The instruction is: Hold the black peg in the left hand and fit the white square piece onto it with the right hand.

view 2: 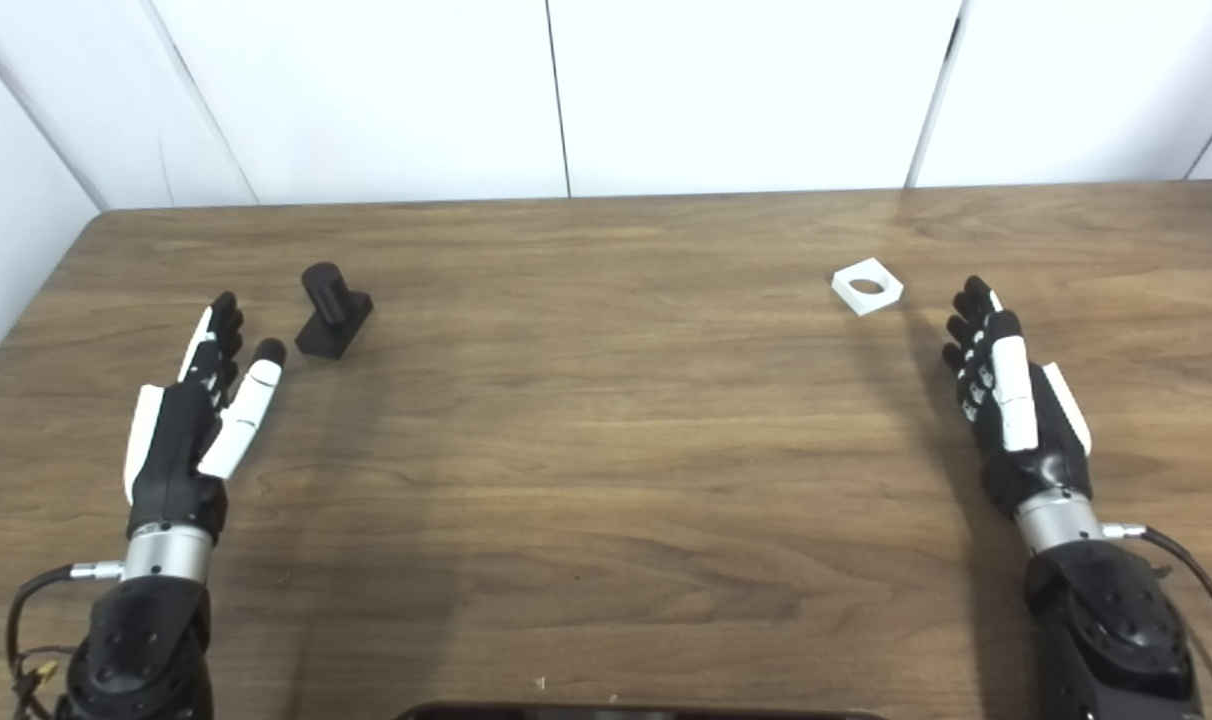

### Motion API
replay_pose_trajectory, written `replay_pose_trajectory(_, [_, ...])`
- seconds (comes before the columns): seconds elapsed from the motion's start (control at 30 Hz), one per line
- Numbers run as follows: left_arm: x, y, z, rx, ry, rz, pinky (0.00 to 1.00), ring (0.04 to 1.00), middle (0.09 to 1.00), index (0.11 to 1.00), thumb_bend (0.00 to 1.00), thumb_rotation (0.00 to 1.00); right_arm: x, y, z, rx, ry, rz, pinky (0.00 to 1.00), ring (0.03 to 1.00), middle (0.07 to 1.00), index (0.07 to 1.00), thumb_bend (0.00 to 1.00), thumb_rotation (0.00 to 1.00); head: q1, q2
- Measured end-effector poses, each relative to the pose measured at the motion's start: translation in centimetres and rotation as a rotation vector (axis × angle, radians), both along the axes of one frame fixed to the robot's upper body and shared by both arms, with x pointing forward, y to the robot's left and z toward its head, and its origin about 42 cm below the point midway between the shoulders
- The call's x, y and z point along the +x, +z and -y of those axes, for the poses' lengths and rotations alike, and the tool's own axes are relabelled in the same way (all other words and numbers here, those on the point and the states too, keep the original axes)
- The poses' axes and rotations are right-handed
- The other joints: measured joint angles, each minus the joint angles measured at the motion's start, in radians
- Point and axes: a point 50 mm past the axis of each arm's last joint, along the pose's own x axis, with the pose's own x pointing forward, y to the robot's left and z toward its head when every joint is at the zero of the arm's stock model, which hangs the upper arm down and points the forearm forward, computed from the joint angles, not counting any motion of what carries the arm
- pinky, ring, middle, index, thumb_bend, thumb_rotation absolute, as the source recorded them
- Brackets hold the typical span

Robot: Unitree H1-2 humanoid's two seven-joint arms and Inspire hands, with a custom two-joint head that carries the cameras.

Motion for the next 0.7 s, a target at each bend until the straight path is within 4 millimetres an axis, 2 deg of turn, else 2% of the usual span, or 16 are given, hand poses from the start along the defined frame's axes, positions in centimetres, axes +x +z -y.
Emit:
replay_pose_trajectory(0.13, [-0.2,0.6,0.3,0.077,0.022,-0.019,1.0,1.0,1.0,0.997,0.58,0.6,0.0,-0.1,0.0,-0.001,0.002,0.003,1.0,1.0,1.0,1.0,0.59,1.0,0.012,-0.011])
replay_pose_trajectory(0.43, [1.0,2.6,0.3,0.39,0.135,-0.021,0.99,1.0,1.0,0.887,0.72,0.38,0.0,-0.4,0.1,-0.004,0.003,-0.002,1.0,1.0,1.0,1.0,0.6,1.0,0.014,-0.023])
replay_pose_trajectory(0.53, [1.8,3.3,0.4,0.476,0.168,-0.028,1.0,1.0,1.0,0.844,0.76,0.36,0.0,-0.5,0.2,-0.004,0.002,-0.006,1.0,1.0,1.0,1.0,0.58,1.0,0.012,-0.028])
replay_pose_trajectory(0.7, [3.0,3.5,0.3,0.613,0.203,-0.067,1.0,1.0,0.987,0.799,0.79,0.38,0.1,-0.5,0.1,-0.005,0.0,-0.004,1.0,1.0,1.0,1.0,0.58,1.0,0.014,-0.031])
